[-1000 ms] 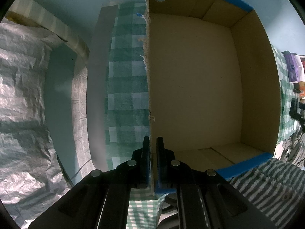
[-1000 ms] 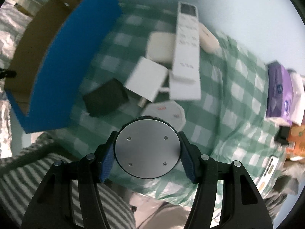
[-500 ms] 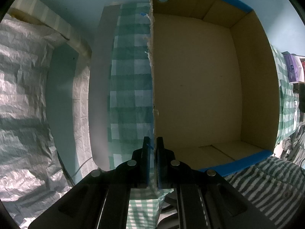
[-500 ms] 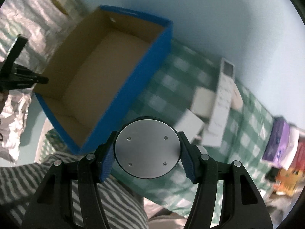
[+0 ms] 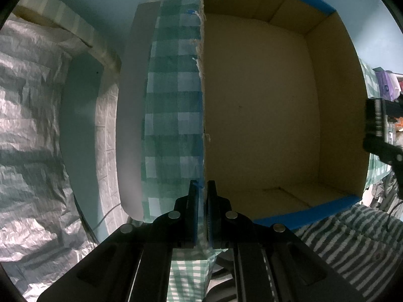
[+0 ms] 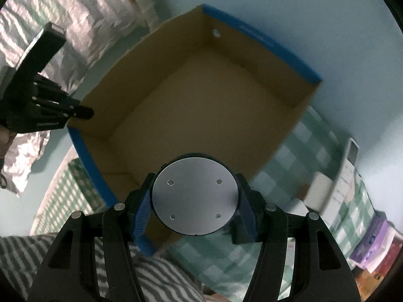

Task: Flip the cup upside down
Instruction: 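Carry the grey disc with the right tool over into the box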

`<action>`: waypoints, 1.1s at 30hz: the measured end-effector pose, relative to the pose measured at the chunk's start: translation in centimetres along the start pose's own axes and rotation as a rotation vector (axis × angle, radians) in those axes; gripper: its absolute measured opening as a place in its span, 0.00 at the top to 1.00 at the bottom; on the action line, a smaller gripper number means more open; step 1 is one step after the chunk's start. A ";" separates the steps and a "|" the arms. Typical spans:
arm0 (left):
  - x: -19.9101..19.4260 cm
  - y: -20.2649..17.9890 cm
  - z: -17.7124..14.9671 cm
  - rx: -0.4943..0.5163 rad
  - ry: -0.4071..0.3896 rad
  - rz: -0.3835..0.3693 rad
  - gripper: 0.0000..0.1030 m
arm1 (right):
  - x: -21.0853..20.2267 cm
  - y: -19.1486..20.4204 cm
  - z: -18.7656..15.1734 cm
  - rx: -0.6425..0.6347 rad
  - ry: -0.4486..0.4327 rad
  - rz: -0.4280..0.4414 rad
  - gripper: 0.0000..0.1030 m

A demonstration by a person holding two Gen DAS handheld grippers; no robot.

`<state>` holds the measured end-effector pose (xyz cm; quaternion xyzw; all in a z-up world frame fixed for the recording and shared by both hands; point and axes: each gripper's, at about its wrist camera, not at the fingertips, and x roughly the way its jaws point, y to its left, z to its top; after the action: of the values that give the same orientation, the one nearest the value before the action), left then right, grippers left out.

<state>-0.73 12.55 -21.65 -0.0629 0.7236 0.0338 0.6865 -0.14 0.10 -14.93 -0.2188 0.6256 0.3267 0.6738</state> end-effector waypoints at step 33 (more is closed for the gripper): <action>0.0 -0.1 0.2 -0.009 -0.001 -0.011 0.94 | 5.2 1.0 0.8 -0.039 0.074 -0.010 0.28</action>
<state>-0.56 12.50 -21.70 -0.0701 0.7226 0.0335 0.6868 -0.27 2.21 -19.86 -0.2467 0.6427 0.3271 0.6473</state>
